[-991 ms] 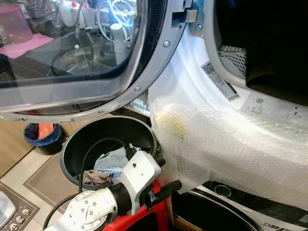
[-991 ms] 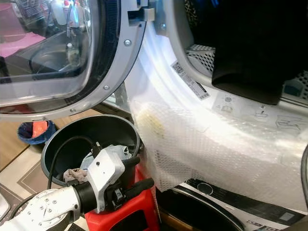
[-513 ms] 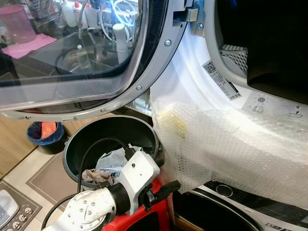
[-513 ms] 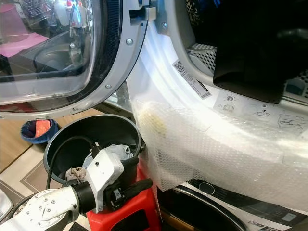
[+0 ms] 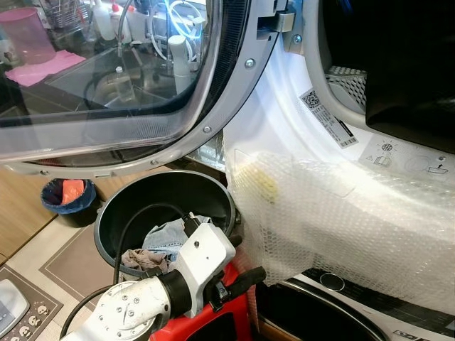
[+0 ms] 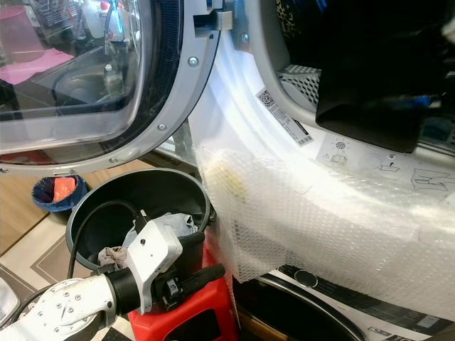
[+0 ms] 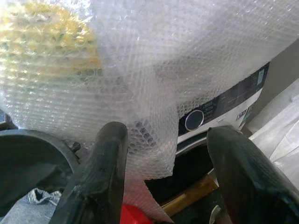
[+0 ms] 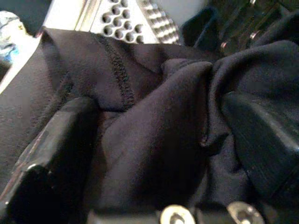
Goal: Clothes washing
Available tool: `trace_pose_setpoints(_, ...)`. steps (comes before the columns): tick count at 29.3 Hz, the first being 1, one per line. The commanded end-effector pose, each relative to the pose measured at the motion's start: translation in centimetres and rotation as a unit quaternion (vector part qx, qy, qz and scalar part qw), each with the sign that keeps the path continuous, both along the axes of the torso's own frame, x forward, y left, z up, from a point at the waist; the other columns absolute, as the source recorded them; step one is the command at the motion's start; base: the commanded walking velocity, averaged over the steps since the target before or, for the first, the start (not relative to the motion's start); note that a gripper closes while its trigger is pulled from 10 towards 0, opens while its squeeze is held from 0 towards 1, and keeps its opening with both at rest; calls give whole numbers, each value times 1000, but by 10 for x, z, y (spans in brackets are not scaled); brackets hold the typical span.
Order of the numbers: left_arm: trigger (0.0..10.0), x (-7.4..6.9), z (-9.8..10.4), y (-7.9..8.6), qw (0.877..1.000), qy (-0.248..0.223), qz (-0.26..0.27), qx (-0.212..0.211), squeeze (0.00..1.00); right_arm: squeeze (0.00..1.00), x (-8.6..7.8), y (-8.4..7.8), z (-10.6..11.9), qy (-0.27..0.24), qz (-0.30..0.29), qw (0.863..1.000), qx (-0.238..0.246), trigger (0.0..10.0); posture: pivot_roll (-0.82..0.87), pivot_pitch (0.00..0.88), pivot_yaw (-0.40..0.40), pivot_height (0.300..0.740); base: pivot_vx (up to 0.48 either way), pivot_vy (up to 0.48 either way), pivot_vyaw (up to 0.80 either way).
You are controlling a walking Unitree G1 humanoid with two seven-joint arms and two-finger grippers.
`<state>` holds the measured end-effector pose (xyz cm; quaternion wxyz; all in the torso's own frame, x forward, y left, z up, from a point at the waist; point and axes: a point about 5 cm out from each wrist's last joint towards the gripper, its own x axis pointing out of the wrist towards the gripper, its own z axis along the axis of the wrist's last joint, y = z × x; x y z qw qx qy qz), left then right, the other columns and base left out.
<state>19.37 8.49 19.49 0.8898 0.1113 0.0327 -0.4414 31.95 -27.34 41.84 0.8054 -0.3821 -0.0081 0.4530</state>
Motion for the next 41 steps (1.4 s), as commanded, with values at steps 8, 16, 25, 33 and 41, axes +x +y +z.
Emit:
trace_pose_setpoints(8,10000,-1,12,-4,999,-28,-21,8,0,0,32,-13,-12,-35,-208,977,42,10000,12,180,31,740,0,0,0)
trace_pose_setpoints(16,10000,-1,13,-4,999,-36,-24,15,0,0,47,-33,-2,-162,-417,893,41,10000,8,171,36,740,0,0,0)
trace_pose_setpoints(25,10000,0,13,-5,999,-36,-26,15,0,0,52,-23,18,-264,-470,834,119,10000,11,164,38,740,0,0,0)
trace_pose_setpoints(33,10000,0,11,-3,999,-32,-15,14,0,0,38,-36,22,-178,-389,886,175,10000,22,154,23,740,0,0,0)
trace_pose_setpoints(41,10000,1,10,-2,999,-31,-17,12,0,0,-8,-67,43,-177,-304,923,155,10000,5,158,30,740,0,0,0)
